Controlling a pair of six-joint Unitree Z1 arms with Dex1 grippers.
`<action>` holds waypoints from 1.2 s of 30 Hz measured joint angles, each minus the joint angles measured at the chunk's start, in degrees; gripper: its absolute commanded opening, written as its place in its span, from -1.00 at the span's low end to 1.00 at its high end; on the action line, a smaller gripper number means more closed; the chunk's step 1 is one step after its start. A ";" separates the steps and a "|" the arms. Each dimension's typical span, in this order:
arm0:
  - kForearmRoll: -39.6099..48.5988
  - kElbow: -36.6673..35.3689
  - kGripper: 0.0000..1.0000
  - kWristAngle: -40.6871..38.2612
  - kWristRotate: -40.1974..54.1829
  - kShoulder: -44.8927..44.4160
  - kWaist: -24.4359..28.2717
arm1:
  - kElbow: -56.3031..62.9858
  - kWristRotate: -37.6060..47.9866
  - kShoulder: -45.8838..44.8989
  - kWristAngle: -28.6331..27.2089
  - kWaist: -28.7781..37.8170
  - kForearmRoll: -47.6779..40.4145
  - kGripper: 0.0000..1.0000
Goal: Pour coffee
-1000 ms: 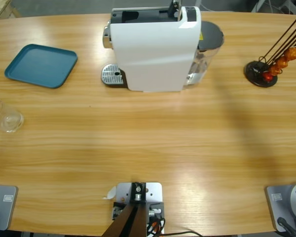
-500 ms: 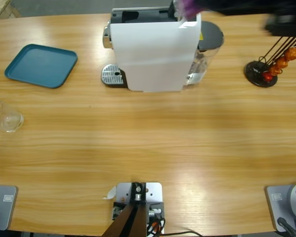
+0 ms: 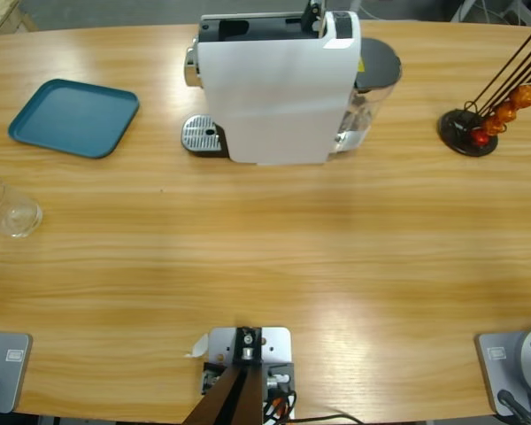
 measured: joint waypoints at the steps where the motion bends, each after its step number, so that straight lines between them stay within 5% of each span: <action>1: 0.00 0.00 0.99 0.00 0.00 0.00 0.00 | -0.82 -1.27 0.11 -0.43 0.04 0.74 -1.00; 17: 0.00 0.00 0.99 0.00 0.00 0.06 0.00 | -6.79 1.50 13.92 0.32 -0.07 -6.97 -1.00; 27: 0.00 0.00 0.99 0.00 0.00 0.06 0.00 | -6.79 0.38 14.94 -7.47 -0.13 -6.74 -1.00; 36: 0.00 0.00 0.99 0.00 0.00 0.06 0.00 | -6.34 0.29 15.25 -8.80 -0.14 -6.06 -1.00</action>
